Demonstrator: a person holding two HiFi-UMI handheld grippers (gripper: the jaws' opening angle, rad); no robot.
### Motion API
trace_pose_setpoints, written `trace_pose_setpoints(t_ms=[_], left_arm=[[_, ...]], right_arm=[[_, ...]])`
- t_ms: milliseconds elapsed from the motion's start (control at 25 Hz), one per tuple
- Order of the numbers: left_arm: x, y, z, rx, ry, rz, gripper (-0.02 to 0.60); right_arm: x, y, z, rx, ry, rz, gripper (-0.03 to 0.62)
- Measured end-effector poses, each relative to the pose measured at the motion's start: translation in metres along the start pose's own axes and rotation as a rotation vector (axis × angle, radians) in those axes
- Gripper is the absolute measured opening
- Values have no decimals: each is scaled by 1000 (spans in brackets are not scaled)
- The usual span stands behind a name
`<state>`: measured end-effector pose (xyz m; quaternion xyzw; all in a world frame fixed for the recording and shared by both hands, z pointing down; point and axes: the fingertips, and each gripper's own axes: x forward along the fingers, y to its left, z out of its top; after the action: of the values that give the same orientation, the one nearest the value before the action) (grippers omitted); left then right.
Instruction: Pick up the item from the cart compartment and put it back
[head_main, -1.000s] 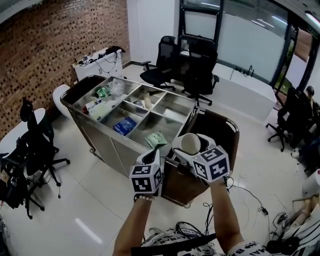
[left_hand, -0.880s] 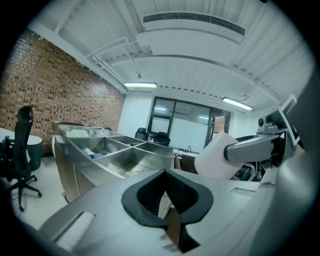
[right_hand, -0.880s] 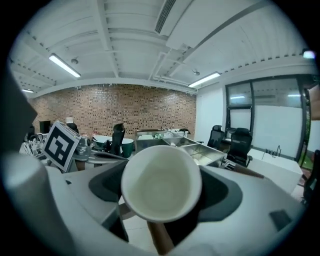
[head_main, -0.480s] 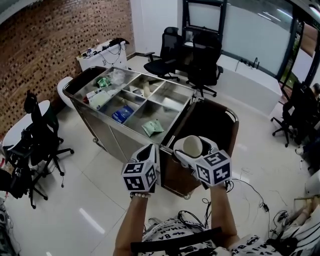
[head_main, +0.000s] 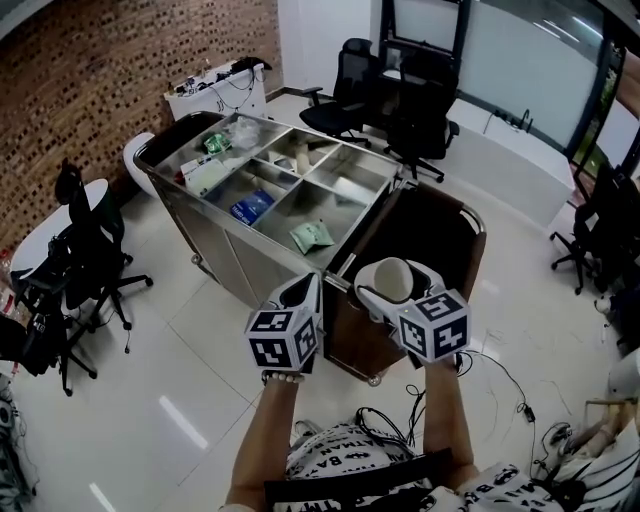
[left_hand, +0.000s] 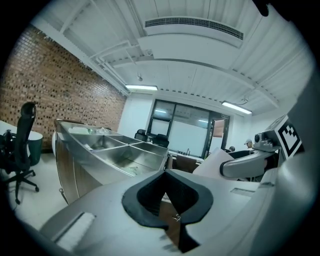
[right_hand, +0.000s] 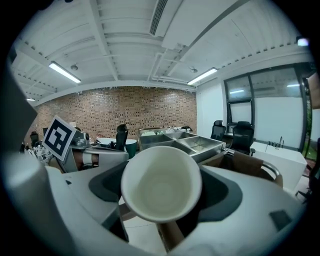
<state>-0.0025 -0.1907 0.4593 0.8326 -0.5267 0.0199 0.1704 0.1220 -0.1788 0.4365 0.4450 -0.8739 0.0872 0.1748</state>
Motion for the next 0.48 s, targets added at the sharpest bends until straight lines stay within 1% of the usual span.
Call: trace_pose_setpoints(t_ms=[480], left_arm=[[4,-2,2,-28,-10,-5,2]], right_arm=[[3,0,-5,-9,15,11,431]])
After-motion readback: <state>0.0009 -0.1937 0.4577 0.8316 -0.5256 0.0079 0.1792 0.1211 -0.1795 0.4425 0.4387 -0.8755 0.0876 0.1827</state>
